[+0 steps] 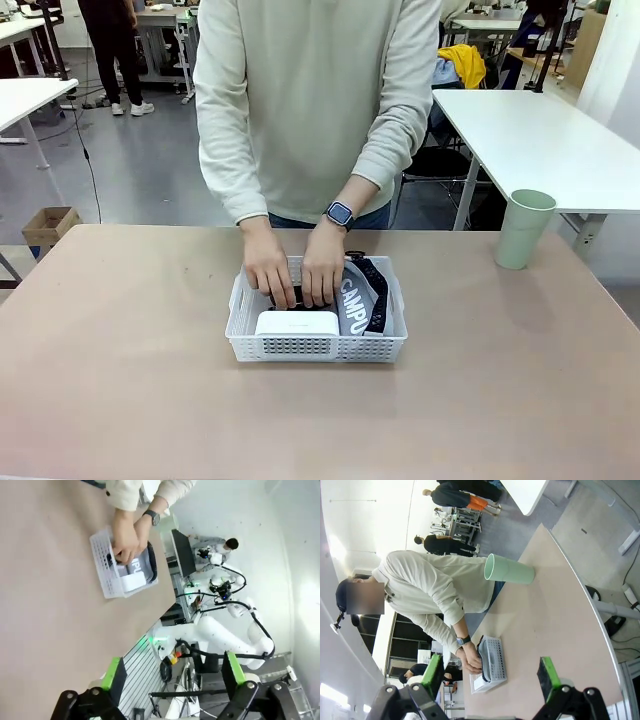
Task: Efficiently arrange items inside the basket to fit them all.
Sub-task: Pick up the Stapler and place it inside the Organizing basket, then pick up the Reusable plastic cup and place it inside the Organizing basket.
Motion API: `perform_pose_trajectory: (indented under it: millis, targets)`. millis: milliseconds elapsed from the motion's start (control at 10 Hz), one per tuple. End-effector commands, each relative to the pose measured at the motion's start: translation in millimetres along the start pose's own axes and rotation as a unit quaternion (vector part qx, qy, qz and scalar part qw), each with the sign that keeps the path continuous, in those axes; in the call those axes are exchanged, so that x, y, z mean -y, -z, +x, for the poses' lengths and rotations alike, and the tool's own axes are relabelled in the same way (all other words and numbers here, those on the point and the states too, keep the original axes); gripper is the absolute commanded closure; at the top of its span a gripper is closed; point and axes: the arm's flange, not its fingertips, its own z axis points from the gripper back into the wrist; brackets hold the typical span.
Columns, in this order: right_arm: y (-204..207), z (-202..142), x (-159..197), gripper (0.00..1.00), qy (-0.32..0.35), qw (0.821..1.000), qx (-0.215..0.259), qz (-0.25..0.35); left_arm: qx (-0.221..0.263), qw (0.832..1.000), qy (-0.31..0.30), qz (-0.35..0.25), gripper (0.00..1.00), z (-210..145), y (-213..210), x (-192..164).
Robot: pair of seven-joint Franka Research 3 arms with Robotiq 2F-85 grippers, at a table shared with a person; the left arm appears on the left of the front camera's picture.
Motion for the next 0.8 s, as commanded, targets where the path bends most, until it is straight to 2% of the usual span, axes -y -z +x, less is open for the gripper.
perform_pose_trajectory:
  millis: [0,700]
  targets:
    - [-5.8,-1.8,1.0,0.0,-0.012,1.0,0.011,0.014,-0.08,0.995,0.037,0.039,0.0,51.5,33.6,36.1]
    - [-5.8,-1.8,1.0,0.0,-0.012,1.0,0.011,0.014,-0.08,0.995,0.037,0.039,0.0,51.5,33.6,36.1]
